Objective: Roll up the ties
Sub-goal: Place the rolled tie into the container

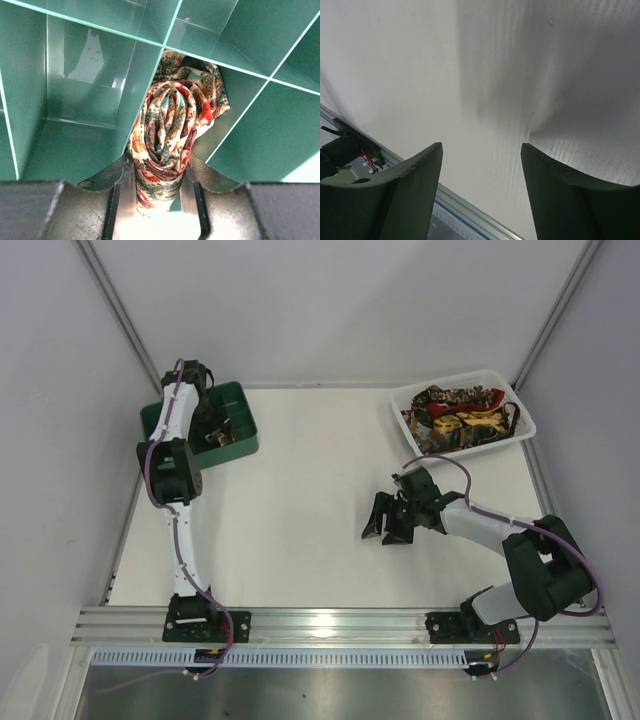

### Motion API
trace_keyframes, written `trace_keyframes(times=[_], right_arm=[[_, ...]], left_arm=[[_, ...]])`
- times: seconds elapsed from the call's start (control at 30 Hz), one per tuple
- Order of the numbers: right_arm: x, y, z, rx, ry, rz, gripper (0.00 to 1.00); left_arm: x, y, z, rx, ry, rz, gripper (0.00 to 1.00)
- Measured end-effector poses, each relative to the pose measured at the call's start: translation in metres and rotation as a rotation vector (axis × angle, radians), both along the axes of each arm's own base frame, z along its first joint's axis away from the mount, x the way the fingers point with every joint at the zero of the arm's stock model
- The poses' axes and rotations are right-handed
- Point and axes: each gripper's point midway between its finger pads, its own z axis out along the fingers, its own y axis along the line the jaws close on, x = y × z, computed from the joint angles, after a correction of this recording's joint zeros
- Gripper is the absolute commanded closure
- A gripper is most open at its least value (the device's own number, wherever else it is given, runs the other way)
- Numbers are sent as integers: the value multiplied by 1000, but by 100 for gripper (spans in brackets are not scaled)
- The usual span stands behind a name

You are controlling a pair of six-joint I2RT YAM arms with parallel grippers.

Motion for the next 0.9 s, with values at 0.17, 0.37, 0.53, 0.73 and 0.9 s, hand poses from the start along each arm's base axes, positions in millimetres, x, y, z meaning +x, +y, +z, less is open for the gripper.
trace_keyframes(times=[0.17, 0.37, 0.53, 0.73, 0.9], right_arm=[[1, 0, 0, 2, -2, -1, 30], [1, 0, 0, 3, -1, -1, 30], [0, 1, 1, 8, 3, -1, 30], [-1, 2, 0, 8, 9, -1, 30], [-2, 2, -2, 5, 17, 0, 30]], left_arm=[[0, 0, 0, 5, -1, -16, 50], [1, 4, -1, 35, -8, -50, 37], [2, 8, 1, 67, -19, -68, 33], [6, 12, 10, 96, -55, -71, 31], [10, 11, 20, 94, -88, -66, 29]])
